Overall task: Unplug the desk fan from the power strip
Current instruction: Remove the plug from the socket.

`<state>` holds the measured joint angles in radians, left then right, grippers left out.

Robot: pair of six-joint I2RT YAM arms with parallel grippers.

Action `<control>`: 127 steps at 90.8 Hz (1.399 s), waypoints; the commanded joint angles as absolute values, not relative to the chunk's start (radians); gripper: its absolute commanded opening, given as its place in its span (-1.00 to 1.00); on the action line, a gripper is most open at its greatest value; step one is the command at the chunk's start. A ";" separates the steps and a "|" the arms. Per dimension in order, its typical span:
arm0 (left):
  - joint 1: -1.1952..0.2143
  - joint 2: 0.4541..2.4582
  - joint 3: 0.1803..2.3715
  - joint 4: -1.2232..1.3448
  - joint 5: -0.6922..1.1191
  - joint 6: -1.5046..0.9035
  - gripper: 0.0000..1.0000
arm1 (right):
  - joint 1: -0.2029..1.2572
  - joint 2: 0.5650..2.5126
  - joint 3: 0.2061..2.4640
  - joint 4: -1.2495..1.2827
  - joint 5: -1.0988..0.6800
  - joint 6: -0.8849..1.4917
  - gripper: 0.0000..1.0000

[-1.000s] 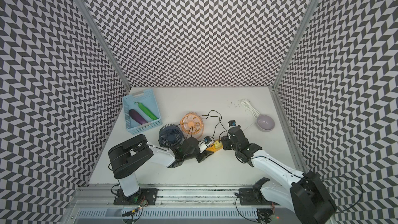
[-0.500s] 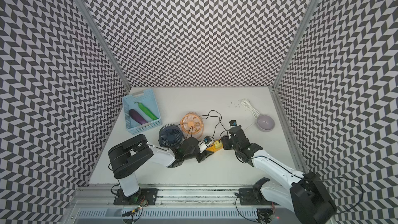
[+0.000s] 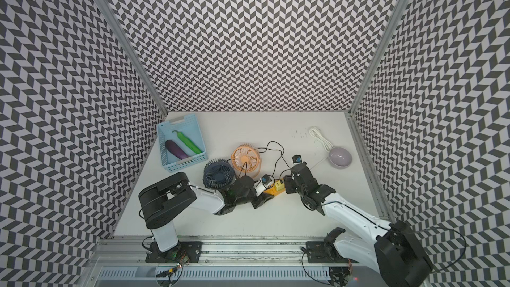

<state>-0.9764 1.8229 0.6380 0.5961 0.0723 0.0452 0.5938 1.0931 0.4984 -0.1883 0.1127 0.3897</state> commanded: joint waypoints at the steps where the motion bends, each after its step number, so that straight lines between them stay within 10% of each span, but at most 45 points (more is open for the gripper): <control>1: -0.972 1.826 0.653 0.576 0.074 0.025 -0.63 | 0.584 1.071 0.536 -0.120 0.055 0.431 -0.57; 127: -0.971 1.821 0.649 0.588 0.066 0.019 -0.63 | 0.581 1.087 0.551 -0.146 0.055 0.392 -0.61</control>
